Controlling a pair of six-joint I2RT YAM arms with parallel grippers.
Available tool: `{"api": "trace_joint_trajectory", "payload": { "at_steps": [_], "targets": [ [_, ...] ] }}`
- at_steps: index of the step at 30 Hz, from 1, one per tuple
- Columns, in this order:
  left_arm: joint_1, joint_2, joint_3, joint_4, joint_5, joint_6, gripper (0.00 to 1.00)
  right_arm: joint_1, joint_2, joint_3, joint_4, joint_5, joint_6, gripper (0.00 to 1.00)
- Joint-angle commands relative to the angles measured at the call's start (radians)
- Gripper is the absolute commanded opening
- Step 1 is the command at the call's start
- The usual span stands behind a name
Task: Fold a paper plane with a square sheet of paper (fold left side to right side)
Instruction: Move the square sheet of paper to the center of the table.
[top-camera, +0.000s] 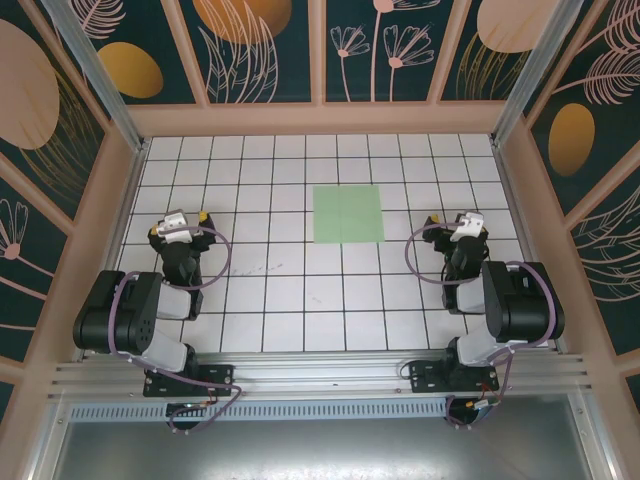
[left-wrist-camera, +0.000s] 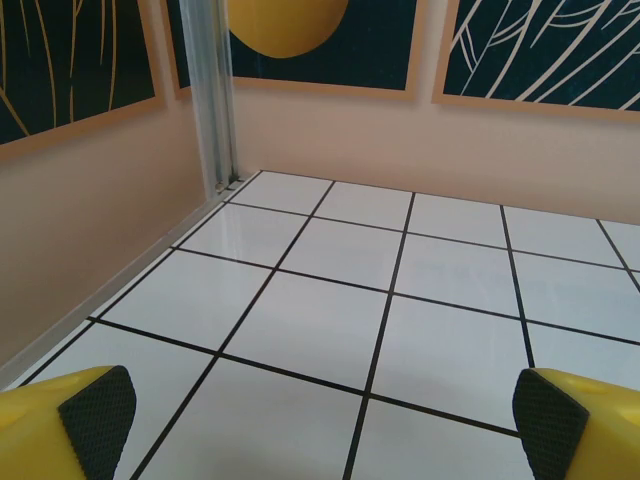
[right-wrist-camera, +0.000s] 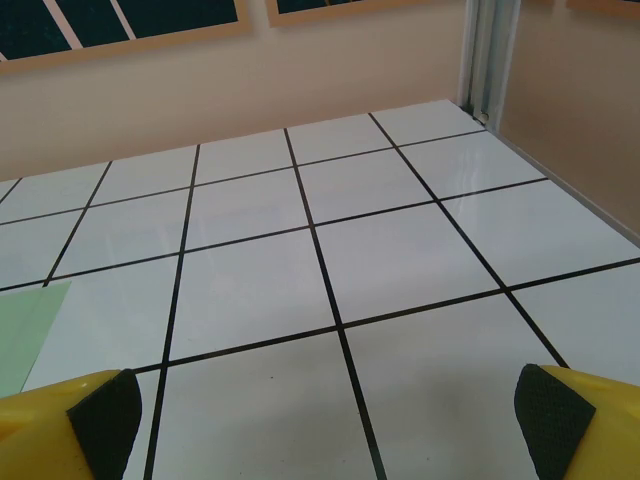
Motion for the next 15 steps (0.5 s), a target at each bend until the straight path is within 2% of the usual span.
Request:
{"api": "trace_joint_trajectory", "payload": {
  "at_steps": [1, 15],
  "targets": [
    [0.007, 0.000, 0.009, 0.017, -0.014, -0.015, 0.99, -0.002, -0.002, 0.010, 0.044, -0.020, 0.006, 0.99],
    [0.007, -0.001, 0.010, 0.014, -0.013, -0.017, 0.99, -0.007, -0.003, 0.011, 0.041, -0.030, 0.008, 0.99]
  ]
}}
